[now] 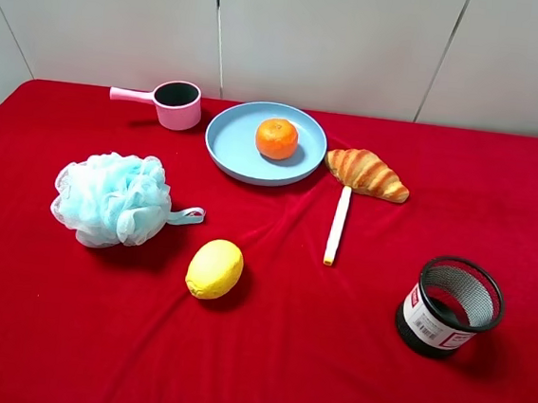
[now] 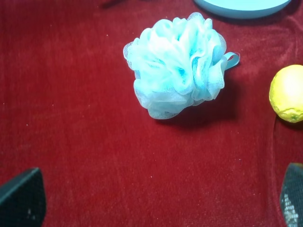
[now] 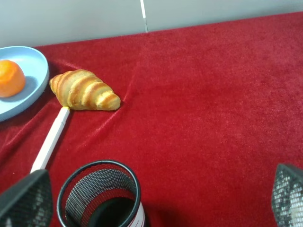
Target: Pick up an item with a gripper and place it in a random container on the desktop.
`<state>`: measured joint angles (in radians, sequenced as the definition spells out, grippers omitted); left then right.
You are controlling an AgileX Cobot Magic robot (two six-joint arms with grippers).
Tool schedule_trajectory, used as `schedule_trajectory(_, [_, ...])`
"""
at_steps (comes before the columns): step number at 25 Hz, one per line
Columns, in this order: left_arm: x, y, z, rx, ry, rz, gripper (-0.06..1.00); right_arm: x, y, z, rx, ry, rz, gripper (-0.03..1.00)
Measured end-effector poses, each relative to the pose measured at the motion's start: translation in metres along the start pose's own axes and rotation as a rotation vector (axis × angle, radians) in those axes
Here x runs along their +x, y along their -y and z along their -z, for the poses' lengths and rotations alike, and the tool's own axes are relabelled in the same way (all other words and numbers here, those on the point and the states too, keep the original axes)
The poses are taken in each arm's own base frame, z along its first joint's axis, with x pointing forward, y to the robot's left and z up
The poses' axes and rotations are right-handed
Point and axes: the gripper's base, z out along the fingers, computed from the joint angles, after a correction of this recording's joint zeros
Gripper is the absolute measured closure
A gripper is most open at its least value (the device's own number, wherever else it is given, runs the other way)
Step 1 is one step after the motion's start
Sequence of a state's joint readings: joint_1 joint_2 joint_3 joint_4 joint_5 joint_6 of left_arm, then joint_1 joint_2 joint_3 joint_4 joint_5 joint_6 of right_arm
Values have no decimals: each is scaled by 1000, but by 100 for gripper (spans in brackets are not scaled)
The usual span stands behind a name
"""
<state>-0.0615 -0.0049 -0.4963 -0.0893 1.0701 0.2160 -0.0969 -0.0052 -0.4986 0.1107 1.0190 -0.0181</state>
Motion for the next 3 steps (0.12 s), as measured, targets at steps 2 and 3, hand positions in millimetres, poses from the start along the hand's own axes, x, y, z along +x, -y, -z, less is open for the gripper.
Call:
schedule_trajectory(2, [0,0,0,0,0,0,-4,0,0,0,0,0,0,28])
schedule_trajectory(3, [0,0,0,0,0,0,-4,0,0,0,0,0,0,28])
